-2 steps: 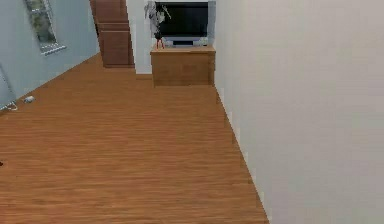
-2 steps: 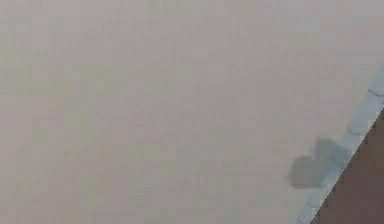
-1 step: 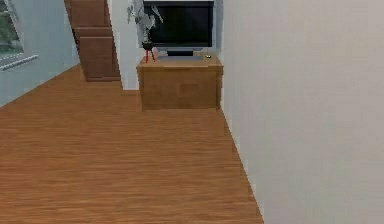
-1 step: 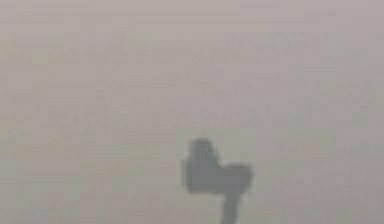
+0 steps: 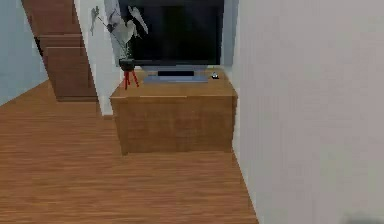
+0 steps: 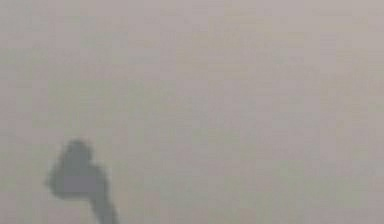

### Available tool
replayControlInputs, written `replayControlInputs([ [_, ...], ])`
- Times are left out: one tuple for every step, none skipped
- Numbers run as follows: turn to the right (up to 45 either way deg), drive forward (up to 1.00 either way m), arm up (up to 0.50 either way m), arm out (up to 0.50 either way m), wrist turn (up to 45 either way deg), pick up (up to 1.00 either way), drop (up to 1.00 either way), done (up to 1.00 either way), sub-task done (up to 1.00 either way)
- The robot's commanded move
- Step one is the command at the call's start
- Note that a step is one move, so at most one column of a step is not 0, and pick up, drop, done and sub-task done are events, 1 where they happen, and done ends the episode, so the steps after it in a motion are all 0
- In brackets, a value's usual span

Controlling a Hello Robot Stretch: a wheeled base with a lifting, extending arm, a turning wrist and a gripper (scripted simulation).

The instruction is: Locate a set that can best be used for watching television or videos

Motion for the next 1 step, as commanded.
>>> replayControlInputs([
  [0.0,1.00,0.00,0.00,0.0,0.00,0.00,0.00,0.00],
])
